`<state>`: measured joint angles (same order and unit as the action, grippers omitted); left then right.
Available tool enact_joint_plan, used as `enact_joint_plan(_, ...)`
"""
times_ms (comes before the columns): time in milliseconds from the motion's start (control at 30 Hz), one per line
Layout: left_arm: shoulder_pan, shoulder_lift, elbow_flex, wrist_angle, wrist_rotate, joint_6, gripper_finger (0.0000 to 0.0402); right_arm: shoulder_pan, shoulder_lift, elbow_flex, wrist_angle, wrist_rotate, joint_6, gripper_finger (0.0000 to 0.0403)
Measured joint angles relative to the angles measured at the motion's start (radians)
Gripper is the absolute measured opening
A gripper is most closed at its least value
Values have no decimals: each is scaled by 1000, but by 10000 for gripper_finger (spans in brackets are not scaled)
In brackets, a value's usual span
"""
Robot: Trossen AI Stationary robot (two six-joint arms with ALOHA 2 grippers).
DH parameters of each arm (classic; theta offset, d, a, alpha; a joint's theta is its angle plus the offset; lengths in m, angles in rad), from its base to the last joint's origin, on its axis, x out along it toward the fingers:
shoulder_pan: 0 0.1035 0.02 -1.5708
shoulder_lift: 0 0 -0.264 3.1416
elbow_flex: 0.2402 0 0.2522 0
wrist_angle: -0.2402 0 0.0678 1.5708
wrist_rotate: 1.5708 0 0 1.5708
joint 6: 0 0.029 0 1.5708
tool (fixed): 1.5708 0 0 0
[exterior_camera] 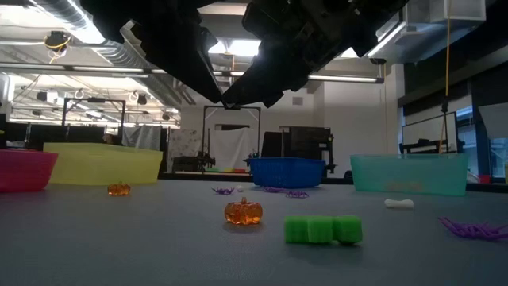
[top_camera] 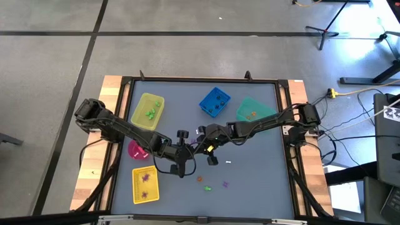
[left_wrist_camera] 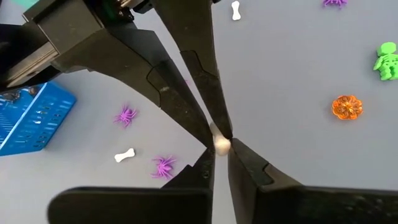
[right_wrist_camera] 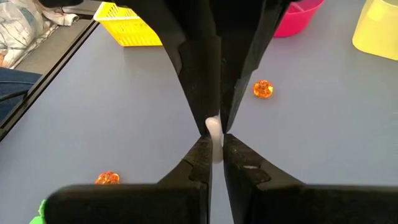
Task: Sort Halloween decoration
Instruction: Put the white bone toy into the red bowl
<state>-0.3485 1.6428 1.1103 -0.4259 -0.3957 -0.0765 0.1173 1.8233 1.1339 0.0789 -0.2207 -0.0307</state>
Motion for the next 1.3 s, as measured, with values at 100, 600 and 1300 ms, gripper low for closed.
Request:
enact_joint_plan(100,0,0,0,0,-1,0,9,0,0,0,0,0,0,26)
enact_joint_plan(600,0,0,0,1,-2,1,7,0,0,0,0,0,0,26)
enact_joint_plan(1300,0,0,0,2,-6,1,7,0,0,0,0,0,0,199)
